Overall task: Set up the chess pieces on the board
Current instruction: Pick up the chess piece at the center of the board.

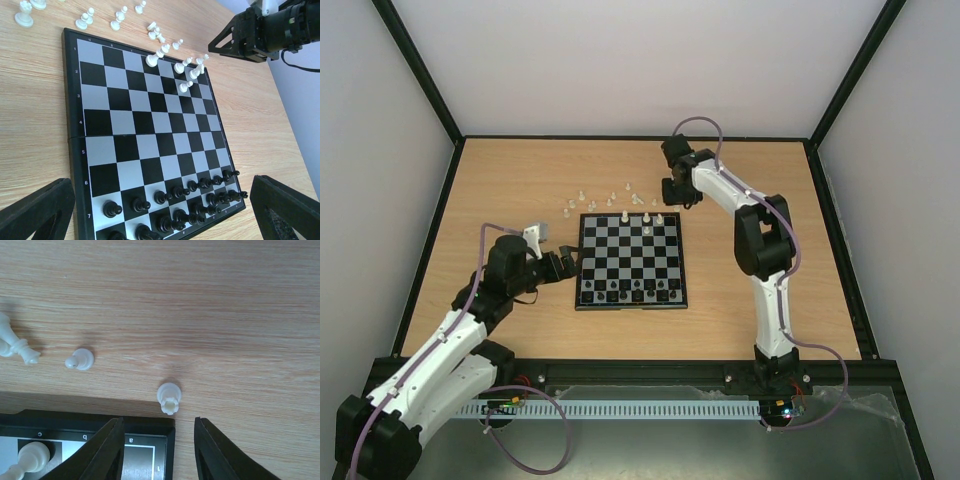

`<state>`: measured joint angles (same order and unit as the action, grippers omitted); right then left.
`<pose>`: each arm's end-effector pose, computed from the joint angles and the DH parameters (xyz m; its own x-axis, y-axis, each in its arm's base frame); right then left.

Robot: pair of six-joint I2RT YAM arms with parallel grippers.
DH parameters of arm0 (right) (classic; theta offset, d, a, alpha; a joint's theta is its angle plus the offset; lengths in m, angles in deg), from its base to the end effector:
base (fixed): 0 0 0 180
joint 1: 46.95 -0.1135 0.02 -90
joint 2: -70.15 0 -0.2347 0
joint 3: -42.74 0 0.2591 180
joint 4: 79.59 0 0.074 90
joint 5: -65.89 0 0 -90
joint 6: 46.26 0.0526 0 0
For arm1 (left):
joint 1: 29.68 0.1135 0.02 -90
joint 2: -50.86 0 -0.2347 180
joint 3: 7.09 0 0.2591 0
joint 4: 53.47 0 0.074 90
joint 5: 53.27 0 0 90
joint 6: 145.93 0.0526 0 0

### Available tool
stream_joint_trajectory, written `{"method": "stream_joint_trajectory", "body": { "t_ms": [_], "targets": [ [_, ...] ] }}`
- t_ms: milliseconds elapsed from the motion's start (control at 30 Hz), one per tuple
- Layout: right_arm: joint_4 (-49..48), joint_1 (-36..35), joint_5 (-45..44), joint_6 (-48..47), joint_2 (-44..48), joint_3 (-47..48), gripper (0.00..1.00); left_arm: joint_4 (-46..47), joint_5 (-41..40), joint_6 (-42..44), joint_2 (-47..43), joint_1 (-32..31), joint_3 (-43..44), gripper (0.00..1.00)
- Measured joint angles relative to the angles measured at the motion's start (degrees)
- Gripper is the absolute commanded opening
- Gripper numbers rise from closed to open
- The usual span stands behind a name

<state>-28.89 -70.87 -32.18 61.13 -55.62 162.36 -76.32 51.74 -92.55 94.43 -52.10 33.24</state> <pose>0.4452 0.1894 0.1706 -0.8294 -0.0442 -0.5570 -0.0874 0.9949 0.0513 0.1988 -0.0968 0.2057 -0.6743 -0.3451 -0.6529 0.2257 0.7455 -0.6271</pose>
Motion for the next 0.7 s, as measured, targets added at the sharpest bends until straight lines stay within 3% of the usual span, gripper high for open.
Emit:
{"method": "stream_joint_trajectory", "body": {
  "t_ms": [367,700],
  "targets": [
    [-0.2,1.0,0.6,-0.2,-5.0,1.2,0.33,-0.1,0.0,0.0,-0.4,0.0,0.0,0.99],
    [-0.3,1.6,1.0,-0.4,-6.4,2.1,0.16,-0.1,0.0,0.0,-0.4,0.2,0.0,0.99]
  ]
}}
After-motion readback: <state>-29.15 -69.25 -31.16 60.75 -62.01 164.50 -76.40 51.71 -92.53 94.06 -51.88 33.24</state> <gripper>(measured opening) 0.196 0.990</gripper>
